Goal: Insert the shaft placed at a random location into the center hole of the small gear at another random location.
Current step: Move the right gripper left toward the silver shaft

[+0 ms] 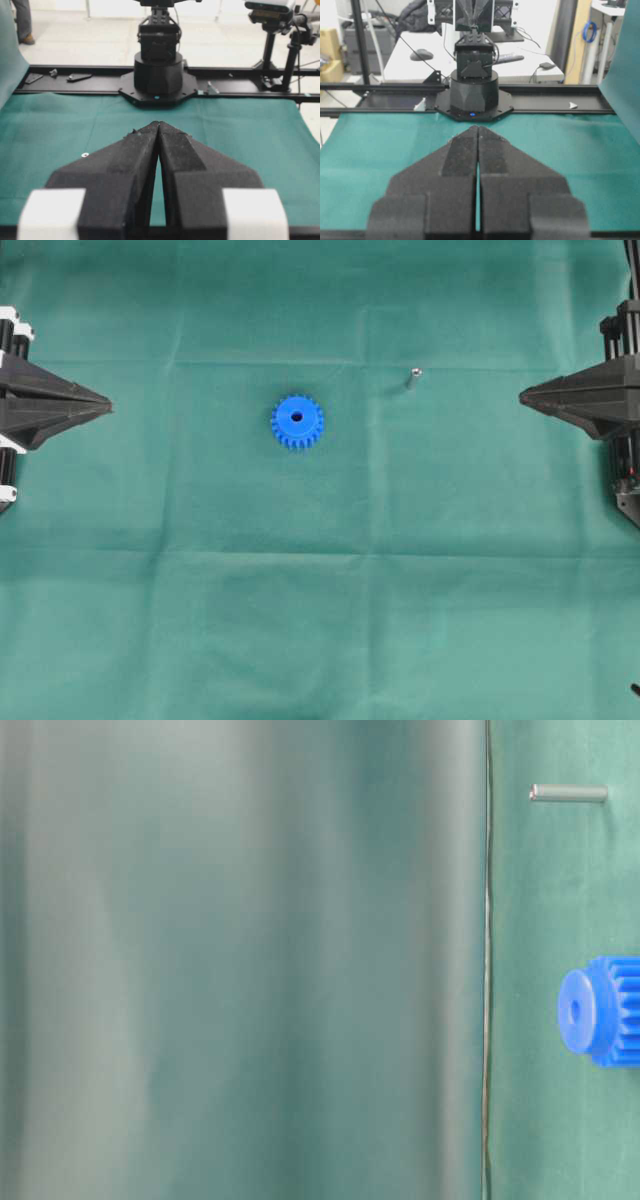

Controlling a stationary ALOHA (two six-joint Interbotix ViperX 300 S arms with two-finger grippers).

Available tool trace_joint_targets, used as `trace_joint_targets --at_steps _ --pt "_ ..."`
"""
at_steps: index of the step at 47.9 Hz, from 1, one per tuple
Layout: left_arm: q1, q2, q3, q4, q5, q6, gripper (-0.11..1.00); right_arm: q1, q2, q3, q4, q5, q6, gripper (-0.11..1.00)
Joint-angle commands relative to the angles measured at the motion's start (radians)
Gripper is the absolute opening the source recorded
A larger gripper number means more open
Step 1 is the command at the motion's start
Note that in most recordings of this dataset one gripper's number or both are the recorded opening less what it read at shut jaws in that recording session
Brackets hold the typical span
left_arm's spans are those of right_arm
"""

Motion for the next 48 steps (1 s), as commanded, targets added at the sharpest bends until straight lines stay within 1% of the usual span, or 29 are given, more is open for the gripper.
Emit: trace_joint_targets --at_steps 1,13,23,25,27,30,36,37,40,41,42,46,48 --pt "0.0 0.017 -0.025 0.014 -0.005 0.003 0.0 -0.006 0.012 -0.012 -0.006 0.003 -0.003 0.01" --pt "0.0 0.017 -0.025 0.014 0.009 -0.002 0.0 -0.078 0.049 -0.011 -0.006 0.029 -0.015 0.01" --pt "0.0 0.018 -0.025 0.014 0.014 -0.002 0.0 -0.16 0.137 0.005 -0.006 0.012 -0.017 0.01" --pt "0.0 0.017 -0.023 0.014 0.014 -0.002 0.0 -0.172 0.161 0.006 -0.006 0.005 -0.017 0.03" --pt "0.0 0.017 -0.025 0.014 0.012 -0.002 0.0 -0.184 0.192 0.009 -0.005 -0.005 -0.015 0.09" --pt "0.0 0.017 -0.025 0.014 0.014 -0.003 0.0 -0.198 0.241 0.015 -0.005 -0.026 -0.017 0.22" --pt "0.0 0.018 -0.023 0.014 0.014 -0.003 0.0 -0.215 0.368 0.04 -0.008 -0.126 -0.026 0.59" --pt "0.0 0.017 -0.023 0.014 0.014 -0.003 0.0 -0.218 0.391 0.046 -0.006 -0.149 -0.028 0.67" --pt "0.0 0.017 -0.023 0.014 0.014 -0.003 0.0 -0.232 0.459 0.063 -0.006 -0.224 -0.031 0.83" --pt "0.0 0.017 -0.023 0.014 0.014 -0.003 0.0 -0.236 0.483 0.069 -0.003 -0.25 -0.031 0.85" --pt "0.0 0.018 -0.023 0.014 0.015 -0.003 0.0 -0.241 0.506 0.074 -0.002 -0.275 -0.031 0.85" --pt "0.0 0.017 -0.023 0.014 0.017 -0.005 0.0 -0.262 0.609 0.092 0.012 -0.387 -0.031 0.76" --pt "0.0 0.018 -0.023 0.014 0.018 -0.006 0.0 -0.27 0.653 0.094 0.015 -0.425 -0.031 0.75"
